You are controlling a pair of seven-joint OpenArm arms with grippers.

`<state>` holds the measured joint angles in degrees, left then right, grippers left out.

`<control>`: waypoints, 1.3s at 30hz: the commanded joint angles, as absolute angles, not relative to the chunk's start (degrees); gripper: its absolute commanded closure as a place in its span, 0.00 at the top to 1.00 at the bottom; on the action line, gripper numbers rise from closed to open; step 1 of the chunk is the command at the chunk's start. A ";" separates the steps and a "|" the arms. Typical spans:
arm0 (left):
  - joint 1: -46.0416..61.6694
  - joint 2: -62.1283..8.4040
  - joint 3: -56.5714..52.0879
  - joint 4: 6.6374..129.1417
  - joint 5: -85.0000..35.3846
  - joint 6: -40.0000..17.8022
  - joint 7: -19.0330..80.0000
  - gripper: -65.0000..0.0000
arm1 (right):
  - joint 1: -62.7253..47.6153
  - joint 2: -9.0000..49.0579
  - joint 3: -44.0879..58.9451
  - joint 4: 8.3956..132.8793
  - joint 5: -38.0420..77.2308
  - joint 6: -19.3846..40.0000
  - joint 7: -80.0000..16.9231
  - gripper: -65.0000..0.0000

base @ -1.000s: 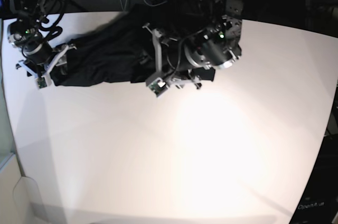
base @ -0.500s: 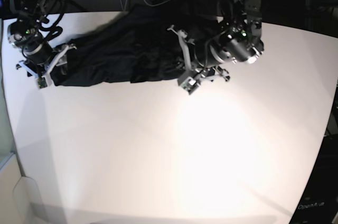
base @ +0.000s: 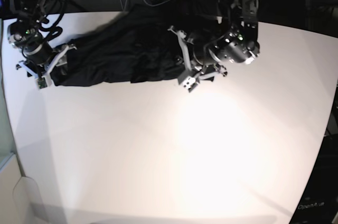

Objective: Fold the T-shirt properly
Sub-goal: 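Lay the held end onto the strip middle with the left gripper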

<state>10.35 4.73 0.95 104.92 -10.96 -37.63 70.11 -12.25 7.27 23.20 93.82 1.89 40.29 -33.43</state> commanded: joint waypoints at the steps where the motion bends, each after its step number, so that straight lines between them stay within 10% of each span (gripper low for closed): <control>1: 9.63 5.05 1.27 105.71 -11.82 -35.82 67.47 0.02 | -11.56 8.04 23.34 94.81 2.42 40.00 -32.22 0.54; 23: 10.24 3.65 18.51 104.48 -12.35 -29.14 64.48 0.02 | -10.77 8.04 23.25 94.81 2.42 40.00 -32.22 0.54; 39: 8.57 -1.45 2.15 112.40 -14.02 -28.53 64.48 0.02 | -10.77 8.13 23.25 94.81 2.42 40.00 -32.22 0.54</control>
